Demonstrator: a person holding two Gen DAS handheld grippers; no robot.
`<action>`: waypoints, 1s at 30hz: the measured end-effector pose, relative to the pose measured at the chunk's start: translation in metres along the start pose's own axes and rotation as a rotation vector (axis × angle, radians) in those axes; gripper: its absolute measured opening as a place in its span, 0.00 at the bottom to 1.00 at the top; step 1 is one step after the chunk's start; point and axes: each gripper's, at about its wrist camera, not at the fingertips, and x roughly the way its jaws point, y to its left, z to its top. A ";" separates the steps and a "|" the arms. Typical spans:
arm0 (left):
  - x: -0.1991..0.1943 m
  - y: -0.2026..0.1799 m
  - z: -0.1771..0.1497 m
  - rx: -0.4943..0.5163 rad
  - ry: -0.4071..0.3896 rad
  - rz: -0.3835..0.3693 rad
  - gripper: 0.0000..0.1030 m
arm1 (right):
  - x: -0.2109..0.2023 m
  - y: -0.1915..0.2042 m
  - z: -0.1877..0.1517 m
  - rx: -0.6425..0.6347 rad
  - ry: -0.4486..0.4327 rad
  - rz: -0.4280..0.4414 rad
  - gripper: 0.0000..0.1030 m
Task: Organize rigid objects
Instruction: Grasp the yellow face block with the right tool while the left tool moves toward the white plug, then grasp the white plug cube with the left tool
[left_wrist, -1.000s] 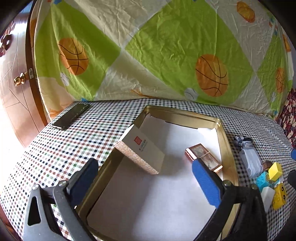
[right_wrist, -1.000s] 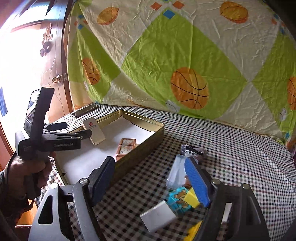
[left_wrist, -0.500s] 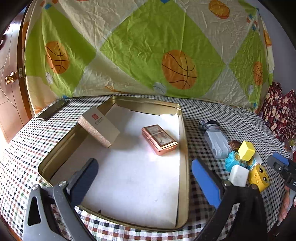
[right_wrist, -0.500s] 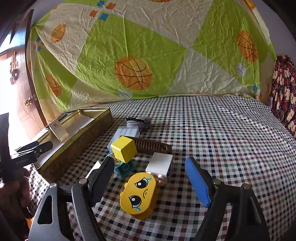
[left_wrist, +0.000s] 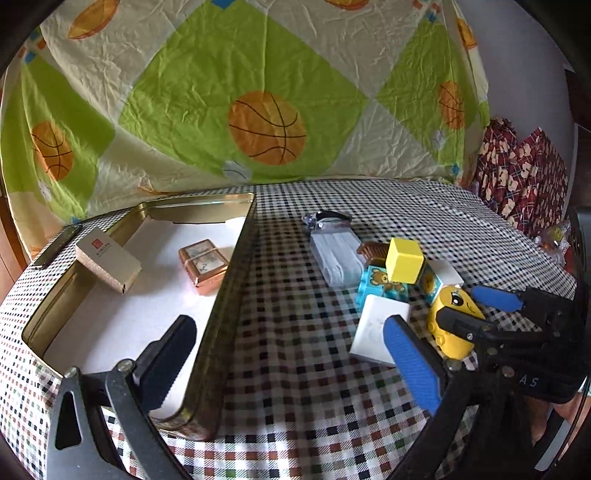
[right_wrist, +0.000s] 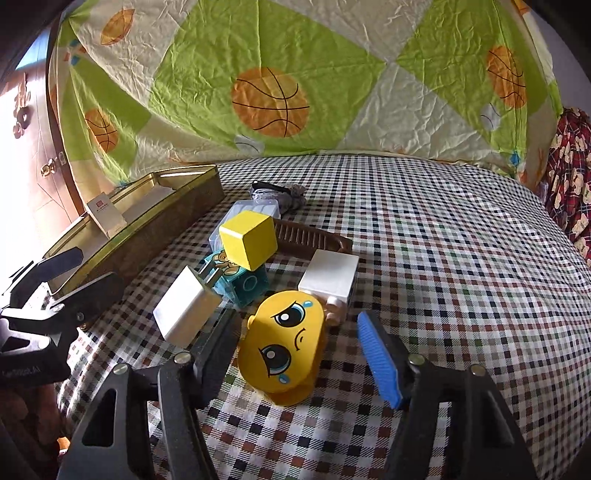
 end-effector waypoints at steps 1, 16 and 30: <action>0.000 -0.002 0.000 0.002 -0.001 -0.002 1.00 | 0.002 0.001 0.000 -0.008 0.014 -0.001 0.59; 0.006 -0.019 0.002 0.055 0.012 -0.054 0.99 | -0.006 0.001 0.000 0.007 -0.044 -0.031 0.43; 0.030 -0.050 0.006 0.195 0.119 -0.160 0.90 | -0.012 -0.009 0.002 0.070 -0.104 -0.053 0.43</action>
